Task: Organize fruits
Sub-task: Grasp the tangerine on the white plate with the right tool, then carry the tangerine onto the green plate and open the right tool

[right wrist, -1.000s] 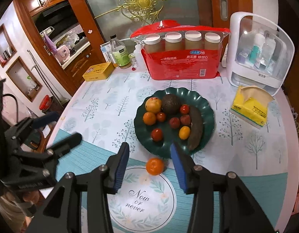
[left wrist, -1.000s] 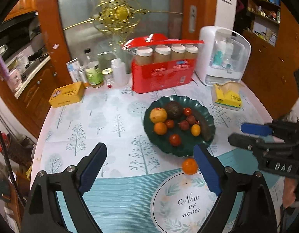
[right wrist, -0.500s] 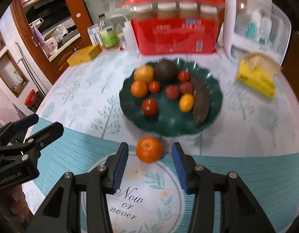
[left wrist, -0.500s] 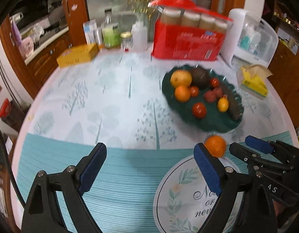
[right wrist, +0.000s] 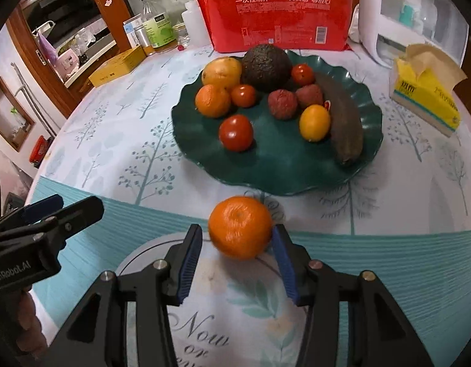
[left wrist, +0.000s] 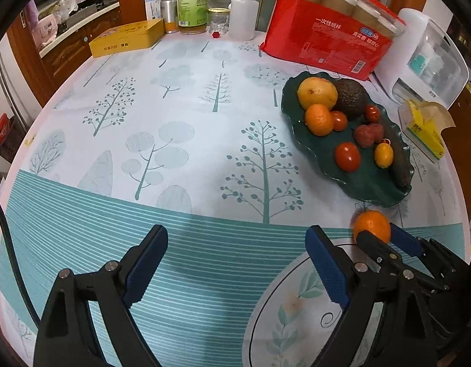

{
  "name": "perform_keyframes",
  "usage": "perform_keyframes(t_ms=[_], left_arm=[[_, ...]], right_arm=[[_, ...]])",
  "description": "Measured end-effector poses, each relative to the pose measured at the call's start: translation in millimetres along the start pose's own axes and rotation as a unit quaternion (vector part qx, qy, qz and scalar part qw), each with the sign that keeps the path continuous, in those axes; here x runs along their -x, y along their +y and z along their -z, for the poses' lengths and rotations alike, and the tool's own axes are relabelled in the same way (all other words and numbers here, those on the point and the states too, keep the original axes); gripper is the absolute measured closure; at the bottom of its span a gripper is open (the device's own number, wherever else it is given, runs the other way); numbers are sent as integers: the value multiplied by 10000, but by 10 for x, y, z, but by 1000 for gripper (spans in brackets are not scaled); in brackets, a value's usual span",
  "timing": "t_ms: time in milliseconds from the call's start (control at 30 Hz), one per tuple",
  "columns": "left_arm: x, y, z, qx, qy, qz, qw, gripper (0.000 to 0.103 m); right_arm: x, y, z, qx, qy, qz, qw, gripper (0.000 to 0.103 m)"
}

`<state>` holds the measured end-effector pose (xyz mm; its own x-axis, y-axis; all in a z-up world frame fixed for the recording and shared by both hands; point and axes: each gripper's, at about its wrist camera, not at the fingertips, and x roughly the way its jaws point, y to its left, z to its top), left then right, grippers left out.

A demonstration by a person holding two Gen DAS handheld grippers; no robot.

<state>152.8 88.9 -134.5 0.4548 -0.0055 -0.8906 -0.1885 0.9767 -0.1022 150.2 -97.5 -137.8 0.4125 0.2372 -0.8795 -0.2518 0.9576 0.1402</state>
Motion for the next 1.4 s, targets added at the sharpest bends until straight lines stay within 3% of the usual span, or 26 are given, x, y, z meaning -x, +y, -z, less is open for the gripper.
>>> perform_keyframes(t_ms=[267, 600, 900, 1067, 1200, 1400], left_arm=[[-72, -52, -3, -61, 85, 29, 9999, 12], [-2, -93, 24, -133, 149, 33, 9998, 12], [181, -107, 42, -86, 226, 64, 9997, 12], [381, -182, 11, -220, 153, 16, 9996, 1], [611, -237, -172, -317, 72, 38, 9995, 1], [1056, -308, -676, -388, -371, 33, 9986, 1]], right_arm=[[-111, 60, 32, 213, -20, 164, 9996, 57], [-81, 37, 55, 172, 14, 15, 9999, 59], [217, 40, 108, 137, -89, -160, 9997, 59], [511, 19, 76, 96, -241, -290, 9992, 59], [778, 12, -128, 150, -368, -238, 9989, 59], [1387, -58, -778, 248, -959, -176, 9949, 59]])
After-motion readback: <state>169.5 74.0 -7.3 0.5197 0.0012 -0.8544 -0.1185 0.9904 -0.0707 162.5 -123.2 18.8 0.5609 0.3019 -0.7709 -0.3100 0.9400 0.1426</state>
